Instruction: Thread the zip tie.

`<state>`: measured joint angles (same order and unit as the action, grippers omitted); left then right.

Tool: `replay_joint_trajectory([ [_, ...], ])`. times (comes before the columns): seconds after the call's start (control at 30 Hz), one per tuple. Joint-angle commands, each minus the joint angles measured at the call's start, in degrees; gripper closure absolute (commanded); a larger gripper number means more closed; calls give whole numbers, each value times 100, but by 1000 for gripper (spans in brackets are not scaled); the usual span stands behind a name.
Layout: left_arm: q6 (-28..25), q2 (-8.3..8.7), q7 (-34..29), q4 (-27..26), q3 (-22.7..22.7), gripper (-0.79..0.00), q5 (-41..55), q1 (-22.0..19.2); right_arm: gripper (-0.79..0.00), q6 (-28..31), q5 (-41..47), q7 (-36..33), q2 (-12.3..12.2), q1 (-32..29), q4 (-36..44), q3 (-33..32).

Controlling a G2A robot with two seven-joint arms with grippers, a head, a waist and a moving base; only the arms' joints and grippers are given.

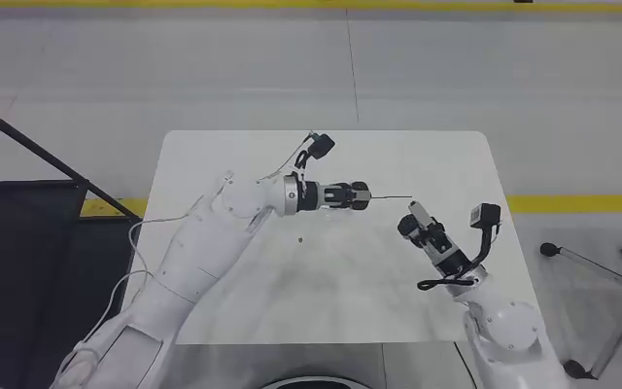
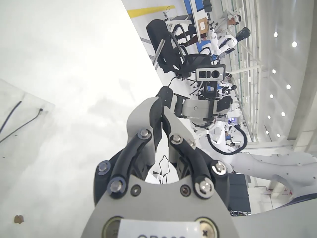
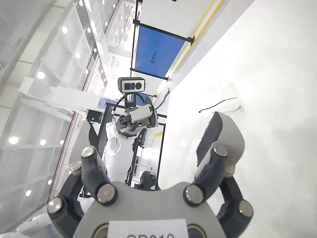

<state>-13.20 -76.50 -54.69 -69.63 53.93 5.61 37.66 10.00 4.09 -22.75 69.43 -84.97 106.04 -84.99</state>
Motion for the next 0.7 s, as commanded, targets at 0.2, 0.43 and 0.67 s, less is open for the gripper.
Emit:
replay_joint_trajectory([
  [0.2, -158, -47, -274, 201, -125, 0, 181, -150, -699, 154, -606, 481, 39, 76, -68, 326],
  [0.43, -173, -84, -376, 345, -223, 0, 225, -248, -566, 168, -603, 537, 48, 124, -117, 356],
  [0.67, -202, -109, -432, 457, -275, 0, 238, -330, -366, 117, -596, 537, 50, 169, -197, 348],
])
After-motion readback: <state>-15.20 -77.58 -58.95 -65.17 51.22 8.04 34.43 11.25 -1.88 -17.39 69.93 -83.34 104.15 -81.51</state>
